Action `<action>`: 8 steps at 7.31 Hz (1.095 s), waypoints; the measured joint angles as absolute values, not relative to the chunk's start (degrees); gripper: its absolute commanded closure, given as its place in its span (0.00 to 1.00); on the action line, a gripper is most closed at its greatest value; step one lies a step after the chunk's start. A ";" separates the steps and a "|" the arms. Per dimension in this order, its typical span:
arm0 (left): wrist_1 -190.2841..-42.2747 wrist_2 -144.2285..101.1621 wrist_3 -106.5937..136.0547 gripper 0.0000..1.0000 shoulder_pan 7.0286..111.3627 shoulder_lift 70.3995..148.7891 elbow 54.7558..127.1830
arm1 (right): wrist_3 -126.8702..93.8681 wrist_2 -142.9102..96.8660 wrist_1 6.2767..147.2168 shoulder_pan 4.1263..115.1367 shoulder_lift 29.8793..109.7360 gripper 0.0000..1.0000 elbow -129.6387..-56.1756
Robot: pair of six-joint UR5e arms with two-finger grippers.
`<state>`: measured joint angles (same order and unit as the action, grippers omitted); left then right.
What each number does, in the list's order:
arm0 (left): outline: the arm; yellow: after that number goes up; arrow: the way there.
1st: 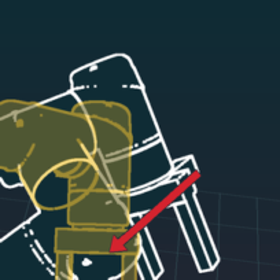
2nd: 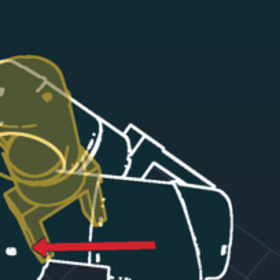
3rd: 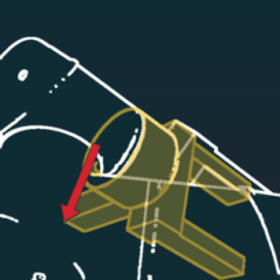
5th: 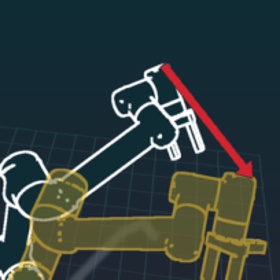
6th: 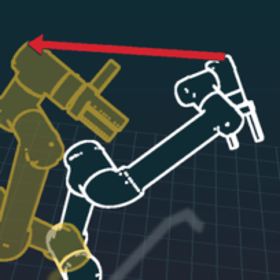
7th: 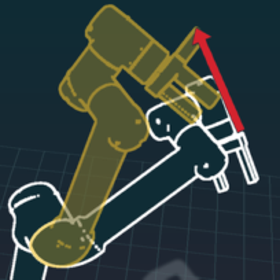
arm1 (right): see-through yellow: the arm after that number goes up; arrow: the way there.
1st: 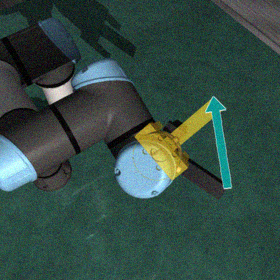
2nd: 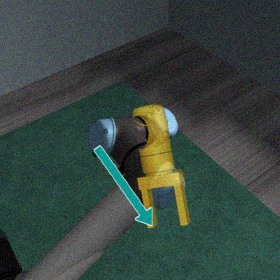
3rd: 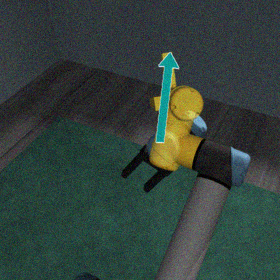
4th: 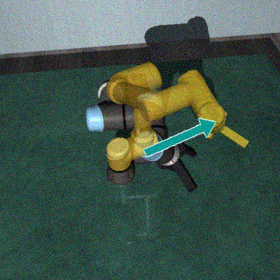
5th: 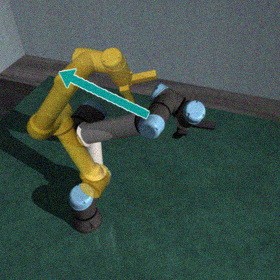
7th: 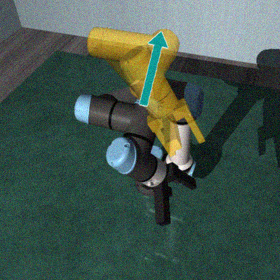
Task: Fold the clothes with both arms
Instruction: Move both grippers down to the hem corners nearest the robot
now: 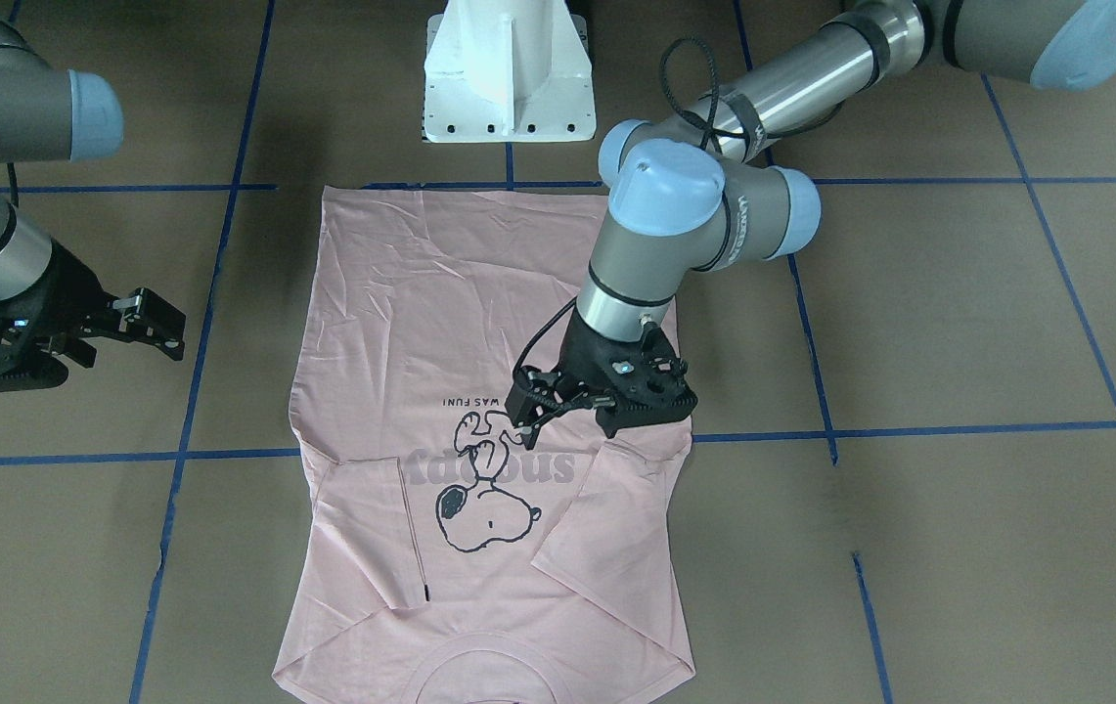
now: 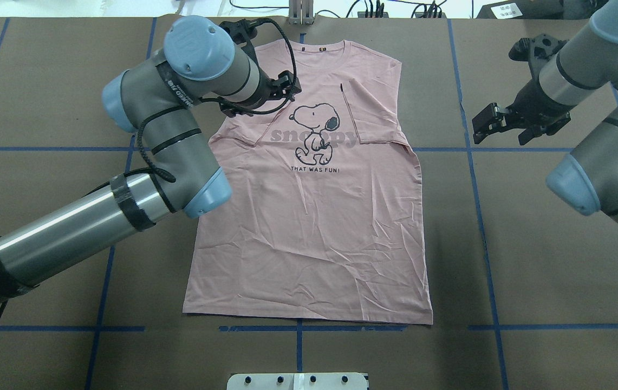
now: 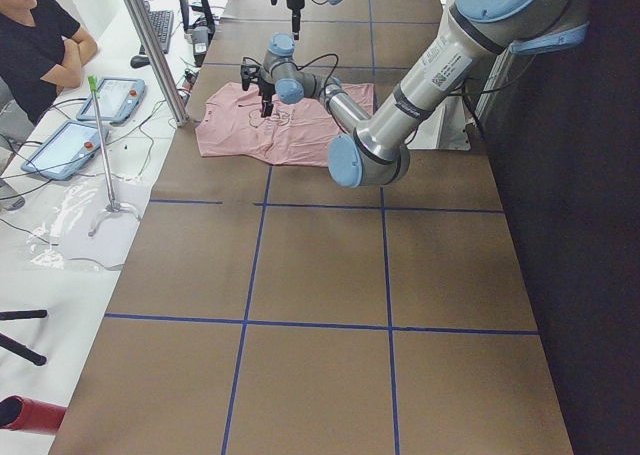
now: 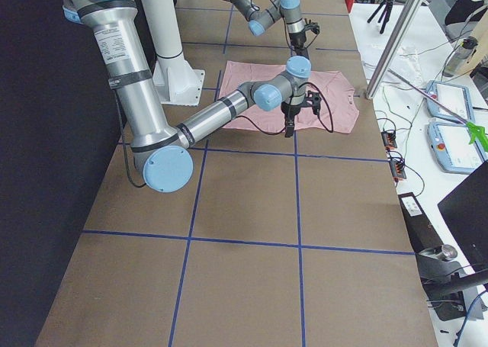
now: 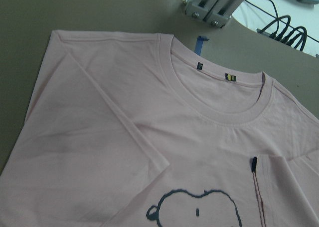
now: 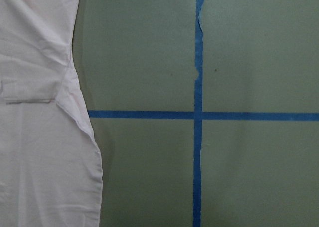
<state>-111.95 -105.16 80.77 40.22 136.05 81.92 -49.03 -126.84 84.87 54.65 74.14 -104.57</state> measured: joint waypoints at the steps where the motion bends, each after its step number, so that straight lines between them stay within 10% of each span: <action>1: -106.37 -105.75 78.78 0.00 39.05 131.17 90.63 | -57.32 -123.29 79.06 50.35 77.89 0.00 -107.74; 3: -100.50 -105.85 75.37 0.00 36.85 122.94 102.68 | -71.38 -113.21 71.97 38.95 84.20 0.00 -113.85; 8: -99.82 -105.72 75.19 0.00 33.99 118.99 105.94 | -91.21 -87.88 71.67 11.39 87.97 0.02 -118.94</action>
